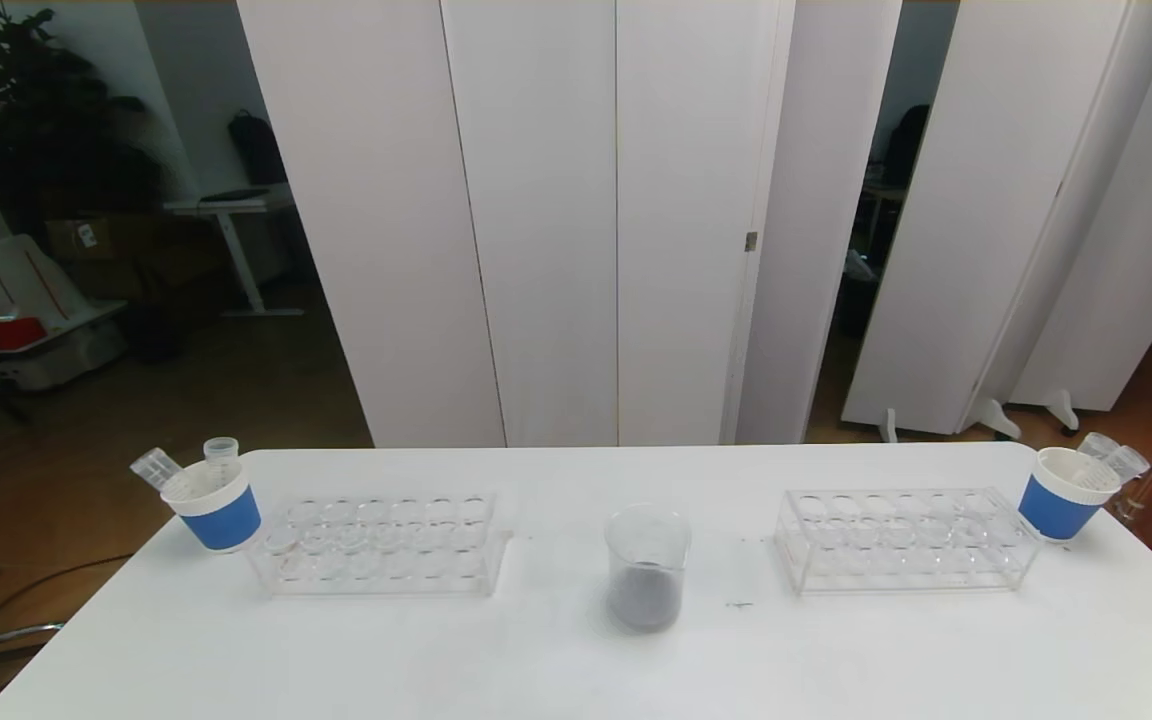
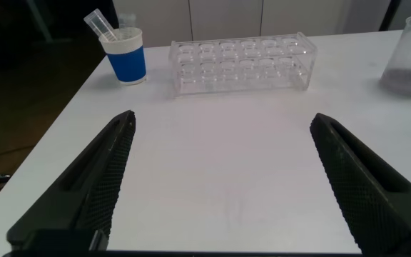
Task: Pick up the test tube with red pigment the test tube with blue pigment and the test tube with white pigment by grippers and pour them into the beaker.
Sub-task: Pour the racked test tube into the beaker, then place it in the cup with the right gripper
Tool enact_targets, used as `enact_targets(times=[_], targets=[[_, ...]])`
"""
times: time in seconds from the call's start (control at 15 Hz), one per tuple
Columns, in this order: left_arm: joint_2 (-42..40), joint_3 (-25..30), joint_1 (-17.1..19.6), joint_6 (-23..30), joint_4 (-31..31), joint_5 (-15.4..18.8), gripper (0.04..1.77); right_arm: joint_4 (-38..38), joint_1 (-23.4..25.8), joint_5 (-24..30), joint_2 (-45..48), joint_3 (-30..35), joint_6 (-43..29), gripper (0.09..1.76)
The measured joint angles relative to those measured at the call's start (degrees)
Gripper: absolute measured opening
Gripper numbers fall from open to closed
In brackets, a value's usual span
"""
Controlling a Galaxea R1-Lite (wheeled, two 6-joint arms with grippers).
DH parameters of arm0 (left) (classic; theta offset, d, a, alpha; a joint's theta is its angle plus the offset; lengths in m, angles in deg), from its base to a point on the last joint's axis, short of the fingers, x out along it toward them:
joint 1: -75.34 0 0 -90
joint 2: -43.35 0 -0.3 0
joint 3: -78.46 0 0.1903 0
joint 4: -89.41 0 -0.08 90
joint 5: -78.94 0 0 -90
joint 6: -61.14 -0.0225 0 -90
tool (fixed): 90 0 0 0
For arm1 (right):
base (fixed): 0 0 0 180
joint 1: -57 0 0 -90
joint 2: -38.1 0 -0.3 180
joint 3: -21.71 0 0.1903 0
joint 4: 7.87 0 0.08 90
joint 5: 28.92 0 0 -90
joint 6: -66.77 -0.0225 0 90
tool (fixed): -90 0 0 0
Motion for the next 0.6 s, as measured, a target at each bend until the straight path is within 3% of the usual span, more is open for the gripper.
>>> enact_targets(times=[0.2, 0.6], targets=[[0.00, 0.00, 0.00, 0.00, 0.00, 0.00, 1.75, 8.96, -3.04, -1.33, 11.82, 2.16, -1.57, 1.75], [0.00, 0.00, 0.00, 0.00, 0.00, -0.02, 1.75, 11.63, -6.84, -5.27, 27.42, 16.37, -6.73, 1.75]])
